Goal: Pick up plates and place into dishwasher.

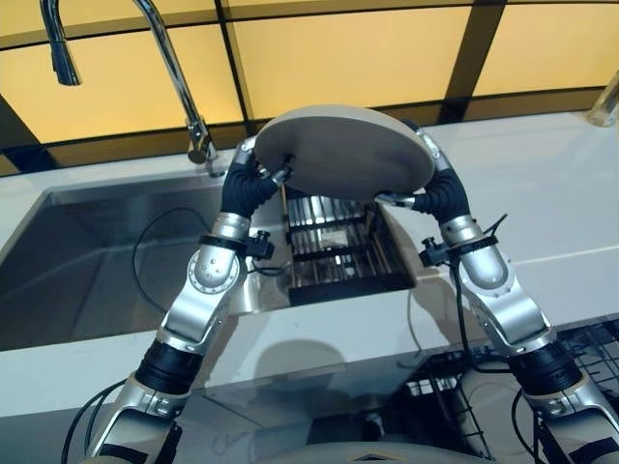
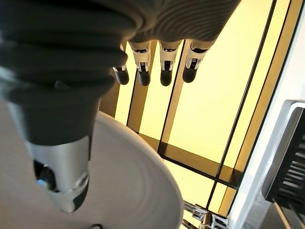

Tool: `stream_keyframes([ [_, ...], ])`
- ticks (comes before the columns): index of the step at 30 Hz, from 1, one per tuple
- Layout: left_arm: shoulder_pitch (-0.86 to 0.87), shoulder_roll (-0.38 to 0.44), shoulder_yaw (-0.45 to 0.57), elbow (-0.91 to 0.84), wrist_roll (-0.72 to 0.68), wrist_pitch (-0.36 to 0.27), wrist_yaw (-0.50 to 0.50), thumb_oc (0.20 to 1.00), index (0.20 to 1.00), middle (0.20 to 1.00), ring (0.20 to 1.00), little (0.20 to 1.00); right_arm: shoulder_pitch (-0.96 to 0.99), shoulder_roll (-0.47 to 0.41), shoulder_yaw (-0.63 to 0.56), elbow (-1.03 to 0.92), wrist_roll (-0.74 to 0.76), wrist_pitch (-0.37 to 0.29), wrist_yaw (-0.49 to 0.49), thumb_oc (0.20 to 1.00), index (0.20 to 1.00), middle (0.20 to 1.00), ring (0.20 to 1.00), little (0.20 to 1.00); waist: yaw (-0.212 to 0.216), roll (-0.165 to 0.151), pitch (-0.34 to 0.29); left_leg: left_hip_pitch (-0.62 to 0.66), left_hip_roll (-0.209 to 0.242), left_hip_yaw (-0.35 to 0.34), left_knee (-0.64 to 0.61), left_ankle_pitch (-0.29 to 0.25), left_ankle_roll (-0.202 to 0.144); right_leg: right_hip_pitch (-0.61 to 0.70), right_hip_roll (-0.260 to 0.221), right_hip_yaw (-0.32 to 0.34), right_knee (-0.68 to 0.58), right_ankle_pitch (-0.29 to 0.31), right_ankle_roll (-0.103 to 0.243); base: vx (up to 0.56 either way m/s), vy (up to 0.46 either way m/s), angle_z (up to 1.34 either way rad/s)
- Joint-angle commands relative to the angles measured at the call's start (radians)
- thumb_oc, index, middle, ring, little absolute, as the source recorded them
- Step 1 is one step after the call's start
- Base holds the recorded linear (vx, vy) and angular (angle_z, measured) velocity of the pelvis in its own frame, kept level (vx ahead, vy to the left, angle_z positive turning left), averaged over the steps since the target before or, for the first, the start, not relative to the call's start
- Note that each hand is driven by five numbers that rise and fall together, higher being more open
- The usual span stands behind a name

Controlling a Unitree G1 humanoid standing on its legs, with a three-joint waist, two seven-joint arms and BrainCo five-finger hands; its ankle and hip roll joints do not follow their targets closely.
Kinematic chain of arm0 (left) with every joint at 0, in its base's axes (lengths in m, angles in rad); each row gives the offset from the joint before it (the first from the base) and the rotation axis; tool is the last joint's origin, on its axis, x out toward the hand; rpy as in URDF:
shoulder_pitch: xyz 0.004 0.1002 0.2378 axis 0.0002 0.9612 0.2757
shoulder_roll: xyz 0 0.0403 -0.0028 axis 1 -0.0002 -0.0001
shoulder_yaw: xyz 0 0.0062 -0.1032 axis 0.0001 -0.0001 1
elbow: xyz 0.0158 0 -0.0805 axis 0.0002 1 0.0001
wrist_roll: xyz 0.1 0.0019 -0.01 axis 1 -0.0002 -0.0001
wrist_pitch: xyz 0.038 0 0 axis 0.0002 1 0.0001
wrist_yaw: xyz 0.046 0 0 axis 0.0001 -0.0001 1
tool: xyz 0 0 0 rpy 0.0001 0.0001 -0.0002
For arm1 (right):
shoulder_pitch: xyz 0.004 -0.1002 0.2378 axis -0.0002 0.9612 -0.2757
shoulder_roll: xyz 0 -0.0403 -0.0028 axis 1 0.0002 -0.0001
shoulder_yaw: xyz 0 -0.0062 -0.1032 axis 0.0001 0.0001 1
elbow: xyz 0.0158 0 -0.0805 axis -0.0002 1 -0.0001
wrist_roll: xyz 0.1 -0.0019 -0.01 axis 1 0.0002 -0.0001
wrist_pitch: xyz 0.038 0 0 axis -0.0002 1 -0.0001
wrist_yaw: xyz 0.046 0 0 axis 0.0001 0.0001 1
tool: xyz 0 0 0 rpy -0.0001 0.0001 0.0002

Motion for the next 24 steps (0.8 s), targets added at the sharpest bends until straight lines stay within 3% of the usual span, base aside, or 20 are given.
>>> stream_keyframes([
  [1,-0.012,0.015,-0.016,-0.044,-0.035,-0.055,-0.009,0.2,0.2,0.2,0.2,0.2,-0.09,0.035,0.026,-0.097,0.037,-0.013,-0.012,1.0,1.0,1.0,1.0,1.0,0.001,-0.041,-0.055,-0.097,-0.063,-0.016,0.023,0.034,0.068,0.034,-0.018,0.027,0.044,-0.051,0.066,0.0,0.006,0.03],
  [2,-0.012,0.014,-0.019,-0.044,-0.034,-0.054,-0.01,0.2,0.2,0.2,0.2,0.2,-0.093,0.037,0.029,-0.095,0.035,-0.014,-0.014,0.922,0.922,0.922,0.922,0.922,0.002,-0.042,-0.055,-0.096,-0.063,-0.016,0.022,0.034,0.068,0.034,-0.018,0.026,0.044,-0.051,0.066,0.0,0.009,0.05],
  [4,-0.015,0.013,-0.021,-0.043,-0.029,-0.054,-0.011,0.2,0.2,0.2,0.2,0.2,-0.096,0.04,0.031,-0.093,0.039,-0.018,-0.024,0.2,0.2,0.2,0.2,0.2,0.004,-0.043,-0.056,-0.096,-0.063,-0.015,0.023,0.033,0.069,0.034,-0.02,0.026,0.045,-0.051,0.068,0.0,0.009,0.07],
  [24,-0.009,0.018,-0.009,-0.031,-0.028,-0.06,-0.017,0.2,0.2,0.2,0.2,0.2,-0.051,0.023,-0.008,-0.083,0.063,-0.04,0.02,0.2,0.2,0.2,0.2,0.2,-0.011,-0.046,-0.059,-0.089,-0.058,0.007,0.017,0.032,0.072,0.031,-0.021,0.037,0.043,-0.048,0.072,0.0,0.001,0.01],
])
